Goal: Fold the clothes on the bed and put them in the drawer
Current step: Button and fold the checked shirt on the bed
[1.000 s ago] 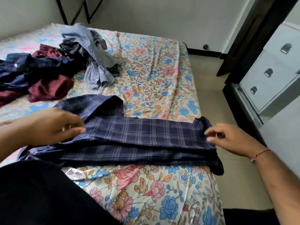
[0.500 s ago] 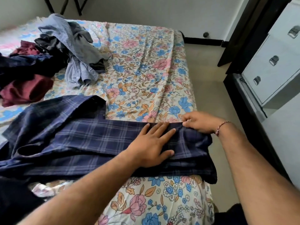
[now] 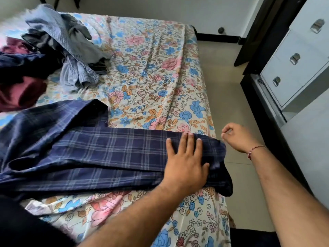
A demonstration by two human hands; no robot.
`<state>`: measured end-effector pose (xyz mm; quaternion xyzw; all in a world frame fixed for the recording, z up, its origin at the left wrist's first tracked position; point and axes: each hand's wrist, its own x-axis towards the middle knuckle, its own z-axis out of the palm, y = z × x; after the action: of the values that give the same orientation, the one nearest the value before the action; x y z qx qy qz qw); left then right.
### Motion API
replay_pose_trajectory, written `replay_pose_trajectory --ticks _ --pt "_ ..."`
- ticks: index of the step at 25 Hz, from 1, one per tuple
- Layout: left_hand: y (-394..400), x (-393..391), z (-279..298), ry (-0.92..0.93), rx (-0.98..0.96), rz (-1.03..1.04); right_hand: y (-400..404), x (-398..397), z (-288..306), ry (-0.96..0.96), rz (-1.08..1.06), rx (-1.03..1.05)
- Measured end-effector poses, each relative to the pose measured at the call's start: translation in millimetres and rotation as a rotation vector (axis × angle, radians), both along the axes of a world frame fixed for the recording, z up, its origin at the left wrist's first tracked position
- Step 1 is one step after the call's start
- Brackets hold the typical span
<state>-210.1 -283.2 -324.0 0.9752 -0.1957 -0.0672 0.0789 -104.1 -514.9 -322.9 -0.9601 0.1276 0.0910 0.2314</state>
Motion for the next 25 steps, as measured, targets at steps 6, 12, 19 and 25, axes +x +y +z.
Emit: replay_pose_trajectory --ticks 6,12,19,25 --pt "84.2 10.0 35.0 -0.035 -0.088 -0.356 109.1 -42.5 32.4 -0.467 0.380 0.030" --pt "287.4 39.4 113.3 -0.096 0.107 -0.017 243.2 -56.2 37.4 -0.478 0.703 0.120" --pt "409.4 55.2 118.2 -0.211 -0.381 0.667 393.9 23.5 41.8 -0.066 0.061 0.557" --pt "488.2 66.2 79.1 0.061 -0.425 0.935 427.3 52.9 44.2 0.028 0.109 0.478"
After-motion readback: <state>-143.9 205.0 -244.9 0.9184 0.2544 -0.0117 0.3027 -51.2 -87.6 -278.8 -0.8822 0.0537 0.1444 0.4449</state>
